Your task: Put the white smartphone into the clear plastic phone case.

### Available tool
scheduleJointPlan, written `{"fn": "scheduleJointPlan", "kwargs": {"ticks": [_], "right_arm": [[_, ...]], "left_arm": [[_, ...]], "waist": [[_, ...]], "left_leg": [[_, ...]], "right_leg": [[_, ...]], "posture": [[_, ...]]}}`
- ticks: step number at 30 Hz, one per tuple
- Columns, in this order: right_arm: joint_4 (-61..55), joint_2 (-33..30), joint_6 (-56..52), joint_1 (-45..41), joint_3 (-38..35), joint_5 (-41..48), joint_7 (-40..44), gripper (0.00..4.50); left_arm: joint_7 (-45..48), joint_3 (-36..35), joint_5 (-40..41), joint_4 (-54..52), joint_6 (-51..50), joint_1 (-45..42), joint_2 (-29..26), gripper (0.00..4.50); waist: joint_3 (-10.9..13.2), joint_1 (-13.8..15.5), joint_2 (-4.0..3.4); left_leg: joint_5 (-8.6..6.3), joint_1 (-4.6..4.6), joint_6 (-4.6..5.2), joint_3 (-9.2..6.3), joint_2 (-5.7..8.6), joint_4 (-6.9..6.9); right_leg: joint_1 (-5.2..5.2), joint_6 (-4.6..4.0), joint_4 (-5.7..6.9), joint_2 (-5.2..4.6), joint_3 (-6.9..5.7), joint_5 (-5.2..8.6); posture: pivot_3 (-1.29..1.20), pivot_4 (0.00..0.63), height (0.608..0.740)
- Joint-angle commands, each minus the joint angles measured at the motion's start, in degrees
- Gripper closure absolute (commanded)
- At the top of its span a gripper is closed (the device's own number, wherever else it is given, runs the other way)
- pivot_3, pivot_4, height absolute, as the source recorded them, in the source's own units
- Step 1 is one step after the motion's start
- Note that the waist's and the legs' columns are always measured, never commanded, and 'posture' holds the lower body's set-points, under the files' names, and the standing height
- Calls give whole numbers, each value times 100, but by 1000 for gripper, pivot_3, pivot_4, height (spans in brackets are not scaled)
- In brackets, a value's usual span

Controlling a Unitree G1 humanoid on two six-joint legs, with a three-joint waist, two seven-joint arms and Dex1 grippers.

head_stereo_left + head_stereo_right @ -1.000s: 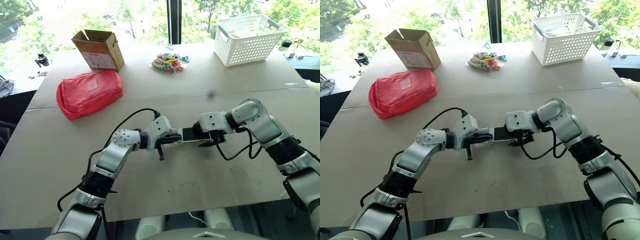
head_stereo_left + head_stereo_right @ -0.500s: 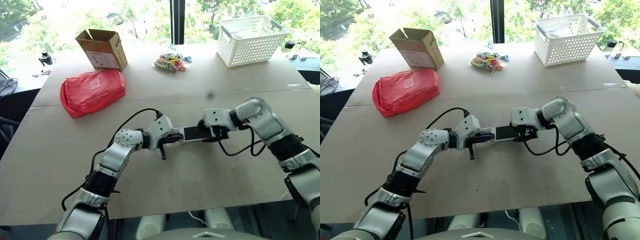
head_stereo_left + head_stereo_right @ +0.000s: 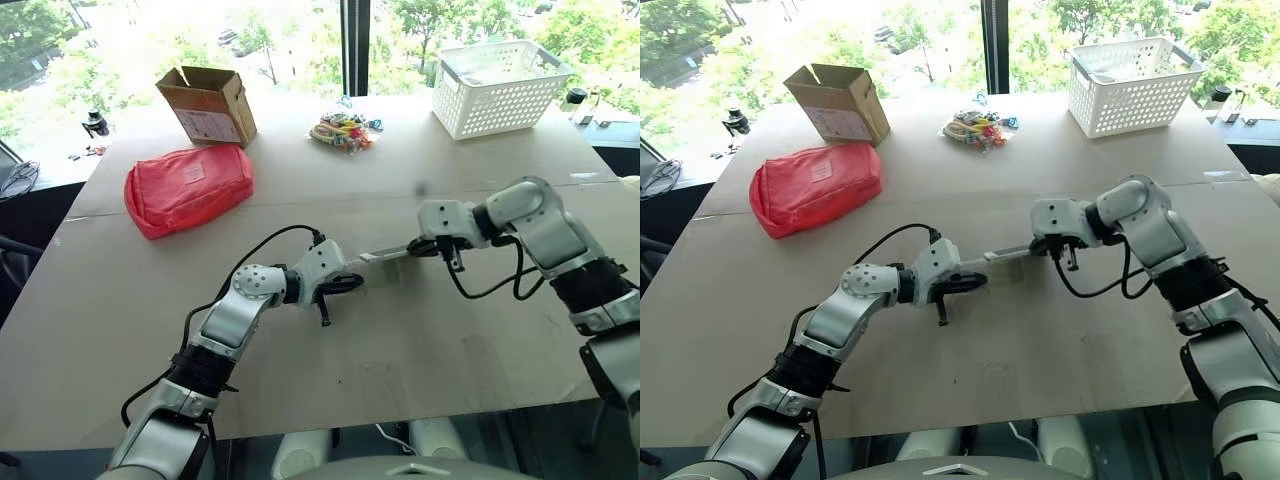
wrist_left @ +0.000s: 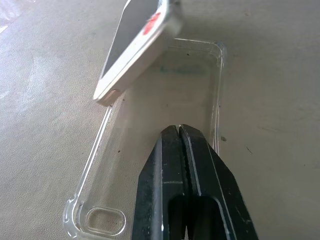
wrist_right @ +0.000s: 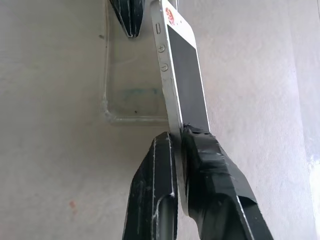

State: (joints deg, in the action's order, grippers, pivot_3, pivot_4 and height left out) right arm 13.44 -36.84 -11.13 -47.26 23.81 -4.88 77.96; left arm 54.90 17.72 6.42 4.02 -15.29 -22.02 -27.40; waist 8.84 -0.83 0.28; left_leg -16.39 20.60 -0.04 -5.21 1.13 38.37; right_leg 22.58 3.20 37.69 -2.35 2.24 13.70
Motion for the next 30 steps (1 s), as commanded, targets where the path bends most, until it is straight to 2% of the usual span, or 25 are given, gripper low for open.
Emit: {"fn": "scheduleJointPlan", "kwargs": {"ticks": [1,7,11,16,24,30], "right_arm": [[53,-50,-26,150,48,-88,5,4467],[-280,-97,-125,334,100,-72,83,4467],[-502,-225,-186,492,166,-65,248,4467],[-734,-296,-226,633,258,-87,318,4467],[-770,-39,-19,717,119,-130,-106,4467],[-811,63,-17,480,-303,47,-338,4467]], "left_arm": [[65,187,-166,299,-155,203,-47,4500],[277,-584,878,-111,-770,122,81,4500],[643,-951,1458,-536,-1299,62,-236,4500],[679,-1115,1414,-264,-1278,-190,-534,4500],[609,-870,1327,-372,-1255,-107,-383,4500],[549,-814,1244,-353,-1178,-66,-325,4500]], "waist": [[0,-1,0],[1,-8,0],[12,-21,3],[15,11,1],[16,-24,3],[32,-82,5]], "left_leg": [[0,0,0,-2,0,0],[0,3,0,-7,0,-2],[0,18,0,-7,-3,-6],[0,30,-1,-16,-2,-11],[0,29,-1,-13,2,-20],[0,26,-1,-12,-2,-21]], "right_leg": [[0,0,0,0,0,0],[6,0,1,0,-1,0],[23,0,0,0,-1,0],[23,0,-20,-3,-13,1],[22,2,-35,-11,-14,1],[24,1,-25,-6,-11,0]], "posture": [[0,150,740],[0,150,740],[0,150,740],[0,150,740],[0,150,740],[0,150,740]]}}
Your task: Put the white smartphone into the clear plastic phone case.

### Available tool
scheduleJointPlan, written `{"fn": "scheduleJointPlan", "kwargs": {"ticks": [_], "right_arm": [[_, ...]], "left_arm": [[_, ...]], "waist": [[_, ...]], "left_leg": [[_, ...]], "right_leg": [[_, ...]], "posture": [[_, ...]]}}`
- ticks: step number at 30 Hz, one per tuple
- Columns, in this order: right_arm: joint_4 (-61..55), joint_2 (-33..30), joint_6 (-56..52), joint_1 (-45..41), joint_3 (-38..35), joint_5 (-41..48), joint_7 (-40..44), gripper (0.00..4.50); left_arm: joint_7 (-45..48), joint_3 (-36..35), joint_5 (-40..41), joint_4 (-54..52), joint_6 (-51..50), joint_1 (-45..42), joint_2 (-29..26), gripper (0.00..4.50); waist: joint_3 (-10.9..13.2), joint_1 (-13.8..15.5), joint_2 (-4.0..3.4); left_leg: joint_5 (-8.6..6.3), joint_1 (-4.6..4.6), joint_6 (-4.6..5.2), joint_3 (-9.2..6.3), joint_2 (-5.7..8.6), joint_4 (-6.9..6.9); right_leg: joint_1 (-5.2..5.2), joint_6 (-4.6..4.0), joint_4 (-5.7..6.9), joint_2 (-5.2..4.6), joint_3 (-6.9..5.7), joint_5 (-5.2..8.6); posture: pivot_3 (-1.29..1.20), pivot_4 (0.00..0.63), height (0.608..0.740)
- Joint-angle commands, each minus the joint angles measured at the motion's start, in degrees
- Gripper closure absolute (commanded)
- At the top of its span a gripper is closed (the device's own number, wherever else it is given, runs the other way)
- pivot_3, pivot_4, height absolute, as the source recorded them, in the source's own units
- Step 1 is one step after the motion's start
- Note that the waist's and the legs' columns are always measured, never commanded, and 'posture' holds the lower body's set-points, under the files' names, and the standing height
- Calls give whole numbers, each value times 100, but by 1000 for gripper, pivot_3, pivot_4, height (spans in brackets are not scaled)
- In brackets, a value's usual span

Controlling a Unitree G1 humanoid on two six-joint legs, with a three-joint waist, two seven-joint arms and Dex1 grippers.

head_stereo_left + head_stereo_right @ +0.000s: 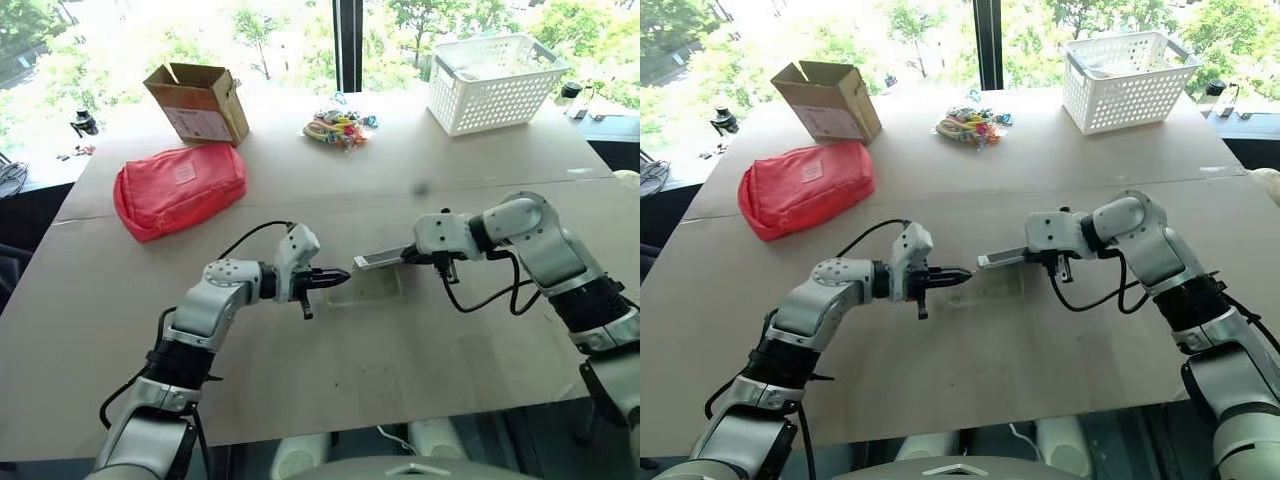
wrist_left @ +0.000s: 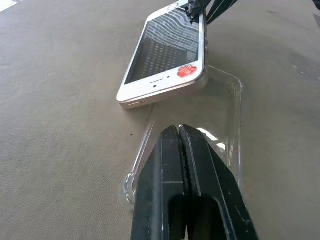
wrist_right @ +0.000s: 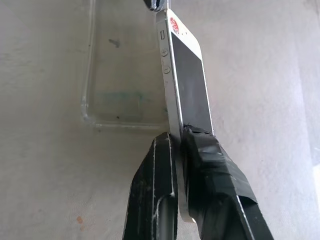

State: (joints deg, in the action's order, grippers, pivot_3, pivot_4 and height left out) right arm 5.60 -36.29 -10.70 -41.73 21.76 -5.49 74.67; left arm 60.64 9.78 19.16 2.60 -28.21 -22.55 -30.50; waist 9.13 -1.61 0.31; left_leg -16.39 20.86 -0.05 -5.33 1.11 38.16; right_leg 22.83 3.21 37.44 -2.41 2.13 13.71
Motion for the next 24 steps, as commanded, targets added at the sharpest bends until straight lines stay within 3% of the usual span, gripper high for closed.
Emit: {"fn": "scheduleJointPlan", "kwargs": {"ticks": [1,7,11,24], "right_arm": [[-67,5,-95,-98,-142,133,-34,4467],[-290,-126,-123,-41,-246,170,-174,4467],[-679,-141,11,162,-498,316,-482,4467],[-2344,-646,-91,922,-1119,655,-901,4467]], "left_arm": [[-34,-26,-38,-201,129,-13,-14,4500],[-56,-71,-34,-180,152,-52,-7,4500],[-69,-104,-30,-205,140,-64,-1,4500],[-61,-46,-77,-178,74,-125,0,4500]], "waist": [[8,-9,1],[18,-17,2],[18,-12,2],[27,-3,4]], "left_leg": [[0,0,0,0,0,1],[0,16,0,0,2,1],[16,100,-27,-2,2,19],[3,104,-4,3,10,16]], "right_leg": [[0,0,1,0,0,0],[15,0,-1,-4,1,0],[97,1,22,-9,0,-2],[105,1,24,-14,2,-2]], "posture": [[0,150,740],[0,150,740],[0,150,740],[0,150,740]]}}
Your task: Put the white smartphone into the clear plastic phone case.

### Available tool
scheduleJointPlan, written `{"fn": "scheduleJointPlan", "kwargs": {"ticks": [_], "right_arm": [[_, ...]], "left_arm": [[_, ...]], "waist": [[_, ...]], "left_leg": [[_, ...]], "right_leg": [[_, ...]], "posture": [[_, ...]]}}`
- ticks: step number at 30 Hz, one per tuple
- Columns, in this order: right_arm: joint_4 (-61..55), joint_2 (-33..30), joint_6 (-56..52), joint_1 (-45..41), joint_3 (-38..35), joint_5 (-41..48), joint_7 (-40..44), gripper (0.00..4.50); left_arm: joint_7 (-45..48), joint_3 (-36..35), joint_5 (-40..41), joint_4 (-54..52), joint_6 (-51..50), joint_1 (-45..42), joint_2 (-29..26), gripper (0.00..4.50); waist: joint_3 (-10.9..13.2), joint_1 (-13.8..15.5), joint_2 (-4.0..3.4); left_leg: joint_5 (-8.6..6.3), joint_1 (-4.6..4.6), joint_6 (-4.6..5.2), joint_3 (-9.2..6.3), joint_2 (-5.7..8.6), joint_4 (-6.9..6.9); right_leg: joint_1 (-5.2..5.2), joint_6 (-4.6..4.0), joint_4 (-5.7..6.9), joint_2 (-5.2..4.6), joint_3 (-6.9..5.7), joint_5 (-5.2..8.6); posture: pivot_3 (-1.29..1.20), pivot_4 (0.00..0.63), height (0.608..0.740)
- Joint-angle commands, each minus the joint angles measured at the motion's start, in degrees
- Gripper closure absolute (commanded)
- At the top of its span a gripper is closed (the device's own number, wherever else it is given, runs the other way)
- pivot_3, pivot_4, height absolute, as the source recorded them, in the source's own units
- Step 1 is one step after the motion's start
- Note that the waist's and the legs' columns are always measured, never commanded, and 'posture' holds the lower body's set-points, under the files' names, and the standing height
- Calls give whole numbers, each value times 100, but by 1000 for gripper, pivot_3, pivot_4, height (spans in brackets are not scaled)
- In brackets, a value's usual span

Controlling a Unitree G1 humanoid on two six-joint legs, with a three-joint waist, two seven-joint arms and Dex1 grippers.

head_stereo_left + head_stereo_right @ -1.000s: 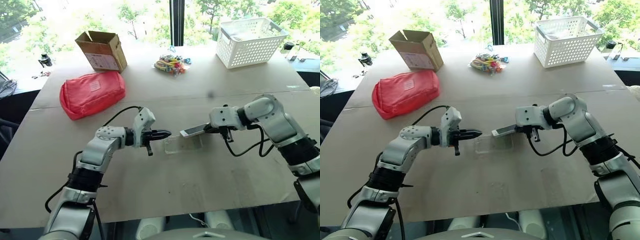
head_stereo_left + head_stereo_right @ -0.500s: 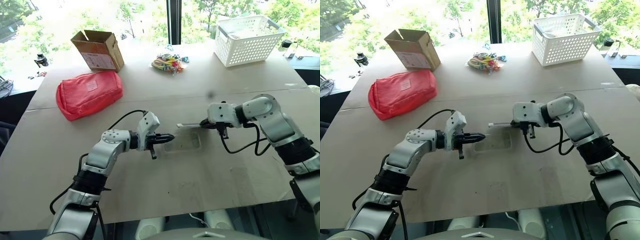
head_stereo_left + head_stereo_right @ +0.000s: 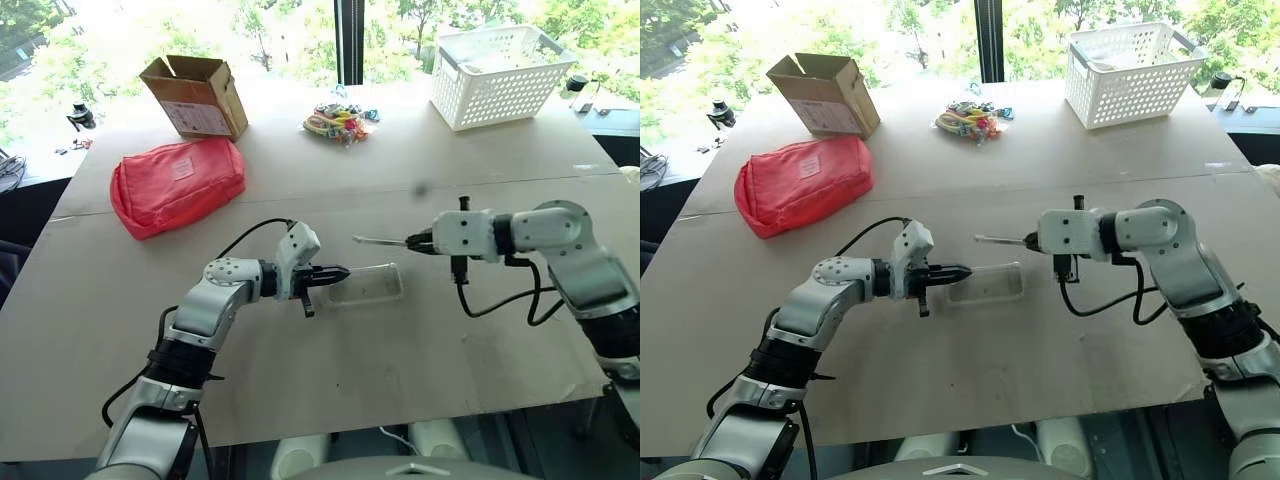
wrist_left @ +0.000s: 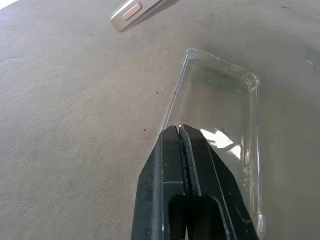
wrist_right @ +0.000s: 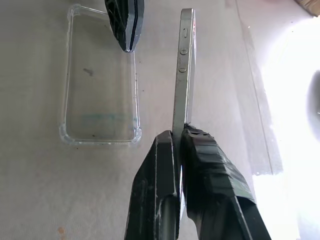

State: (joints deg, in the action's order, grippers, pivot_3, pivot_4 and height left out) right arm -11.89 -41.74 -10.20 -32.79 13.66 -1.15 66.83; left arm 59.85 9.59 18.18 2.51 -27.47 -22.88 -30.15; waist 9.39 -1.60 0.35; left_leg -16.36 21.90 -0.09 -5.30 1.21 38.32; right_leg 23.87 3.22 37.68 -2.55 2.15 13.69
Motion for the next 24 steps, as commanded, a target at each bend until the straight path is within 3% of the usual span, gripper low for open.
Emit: {"fn": "scheduleJointPlan", "kwargs": {"ticks": [1,13,24], "right_arm": [[-769,-181,-220,90,-306,231,-69,4467],[-1661,-848,-458,700,350,-239,157,4467],[-1309,-601,-284,665,864,-1596,-575,4467]], "left_arm": [[13,-30,25,-175,-13,-93,-34,4500],[-39,6,-37,-96,-7,-191,39,4500],[-118,-11,-149,54,164,-298,145,4500]], "waist": [[2,-7,0],[9,27,7],[8,55,9]], "left_leg": [[0,1,0,0,0,0],[0,0,1,2,2,2],[0,-16,0,3,4,8]], "right_leg": [[0,0,0,0,0,0],[-2,1,1,-1,-1,0],[-18,1,7,0,-1,0]], "posture": [[0,150,740],[0,150,740],[0,150,740]]}}
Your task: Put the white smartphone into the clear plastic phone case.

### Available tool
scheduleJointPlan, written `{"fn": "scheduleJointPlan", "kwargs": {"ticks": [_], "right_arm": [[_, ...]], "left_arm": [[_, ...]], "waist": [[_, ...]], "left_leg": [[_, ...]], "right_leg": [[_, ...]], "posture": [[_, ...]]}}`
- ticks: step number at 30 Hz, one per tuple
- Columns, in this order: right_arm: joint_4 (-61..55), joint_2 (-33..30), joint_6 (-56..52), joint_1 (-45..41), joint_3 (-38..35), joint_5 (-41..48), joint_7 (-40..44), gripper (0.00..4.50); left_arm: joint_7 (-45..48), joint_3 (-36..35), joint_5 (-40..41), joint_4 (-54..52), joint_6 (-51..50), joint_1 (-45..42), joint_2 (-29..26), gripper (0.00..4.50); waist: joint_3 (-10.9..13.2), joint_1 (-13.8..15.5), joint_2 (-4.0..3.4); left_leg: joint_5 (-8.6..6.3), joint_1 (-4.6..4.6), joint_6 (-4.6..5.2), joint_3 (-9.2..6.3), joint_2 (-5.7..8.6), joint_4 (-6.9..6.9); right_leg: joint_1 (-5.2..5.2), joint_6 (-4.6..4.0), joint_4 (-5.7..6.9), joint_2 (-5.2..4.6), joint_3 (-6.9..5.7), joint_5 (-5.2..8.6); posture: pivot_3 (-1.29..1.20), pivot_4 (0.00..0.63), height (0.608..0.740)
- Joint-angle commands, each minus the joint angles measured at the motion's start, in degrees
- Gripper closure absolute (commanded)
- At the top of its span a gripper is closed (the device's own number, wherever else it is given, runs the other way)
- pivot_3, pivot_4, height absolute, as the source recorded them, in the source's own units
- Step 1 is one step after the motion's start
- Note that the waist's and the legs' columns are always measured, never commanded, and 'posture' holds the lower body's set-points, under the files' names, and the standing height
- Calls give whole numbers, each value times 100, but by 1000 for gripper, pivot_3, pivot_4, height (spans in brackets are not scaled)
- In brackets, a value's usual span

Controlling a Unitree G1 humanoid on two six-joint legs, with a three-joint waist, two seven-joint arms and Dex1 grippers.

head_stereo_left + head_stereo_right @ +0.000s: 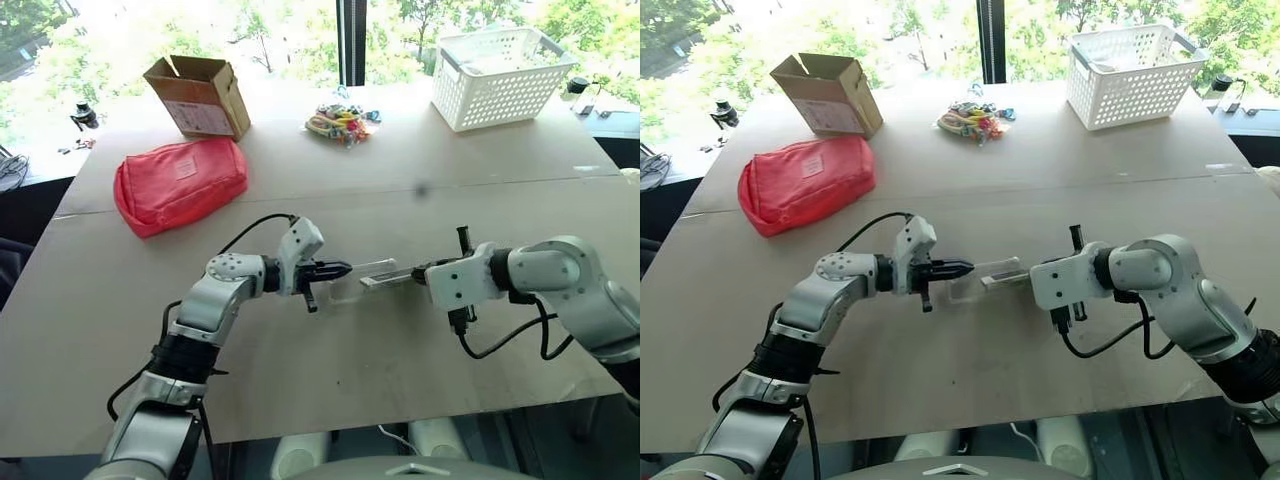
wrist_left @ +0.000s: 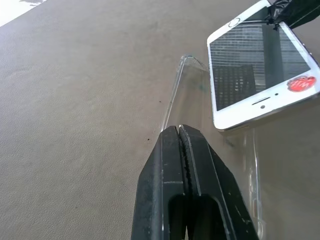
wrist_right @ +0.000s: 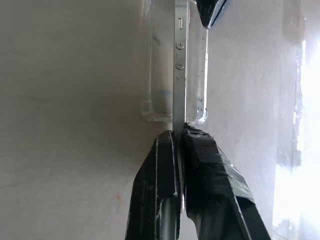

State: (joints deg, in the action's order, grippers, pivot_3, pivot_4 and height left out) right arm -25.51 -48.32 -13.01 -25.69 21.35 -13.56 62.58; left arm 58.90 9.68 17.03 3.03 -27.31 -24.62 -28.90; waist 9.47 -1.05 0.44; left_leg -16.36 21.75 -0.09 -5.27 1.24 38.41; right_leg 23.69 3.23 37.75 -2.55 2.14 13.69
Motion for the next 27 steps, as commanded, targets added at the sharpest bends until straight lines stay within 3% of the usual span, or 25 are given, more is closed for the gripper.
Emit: {"fn": "scheduleJointPlan", "kwargs": {"ticks": [1,17,27], "right_arm": [[30,103,-31,-67,119,-406,-167,4467],[-223,769,-578,-354,270,-1228,-270,4467],[42,948,-286,-668,196,-1450,-456,4467]], "left_arm": [[-34,-22,-55,27,193,-134,31,4500],[-193,-159,-14,136,387,-337,304,4500],[-234,-186,-18,130,394,-315,328,4500]], "waist": [[0,0,0],[0,-7,1],[1,9,1]], "left_leg": [[0,-1,0,0,0,0],[11,0,-19,0,2,1],[14,4,-24,-1,2,1]], "right_leg": [[-1,0,0,0,0,0],[0,0,2,1,0,0],[3,0,0,1,-1,0]], "posture": [[0,150,740],[0,150,740],[0,150,740]]}}
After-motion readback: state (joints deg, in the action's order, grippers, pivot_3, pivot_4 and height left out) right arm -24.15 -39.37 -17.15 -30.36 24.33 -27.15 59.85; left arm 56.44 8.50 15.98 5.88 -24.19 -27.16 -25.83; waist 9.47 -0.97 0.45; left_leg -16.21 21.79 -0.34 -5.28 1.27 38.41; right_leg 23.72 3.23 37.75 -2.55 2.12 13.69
